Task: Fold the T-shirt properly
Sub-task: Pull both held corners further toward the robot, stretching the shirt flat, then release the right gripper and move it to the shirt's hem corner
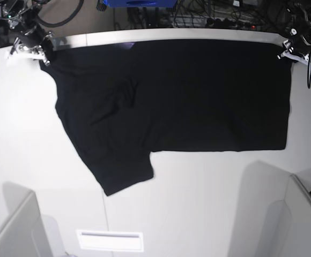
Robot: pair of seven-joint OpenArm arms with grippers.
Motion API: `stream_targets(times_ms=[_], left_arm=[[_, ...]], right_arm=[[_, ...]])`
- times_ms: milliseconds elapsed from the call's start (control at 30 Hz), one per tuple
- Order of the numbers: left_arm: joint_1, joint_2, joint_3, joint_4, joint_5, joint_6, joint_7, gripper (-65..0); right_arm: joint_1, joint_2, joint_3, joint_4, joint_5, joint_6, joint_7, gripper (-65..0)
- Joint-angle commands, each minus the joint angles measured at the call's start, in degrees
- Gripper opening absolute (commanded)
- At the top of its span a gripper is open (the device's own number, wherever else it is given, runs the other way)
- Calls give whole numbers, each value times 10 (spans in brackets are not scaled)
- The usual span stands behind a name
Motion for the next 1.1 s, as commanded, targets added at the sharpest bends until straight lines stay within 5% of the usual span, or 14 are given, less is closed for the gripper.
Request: stream_targets(times_ms=[0,733,867,967,1067], left_arm=[[6,-12,-6,11,3,0,-10,-650],[41,-11,-7,54,6,3,-10,-650],[41,-11,-7,54,6,2,-10,-390],[39,-11,-8,54,6,1,-11,-258],[38,-9,-32,54,4,1,-29,-214]], right_arm=[[-3,4,4,9,0,9,15,-650],[-23,3,4,11,-2,11,14,-626],[-28,3,5,12,-2,11,15,-405],[-36,3,5,22,0,12,31,-389],[-56,3,4,36,1,12,67,-386]])
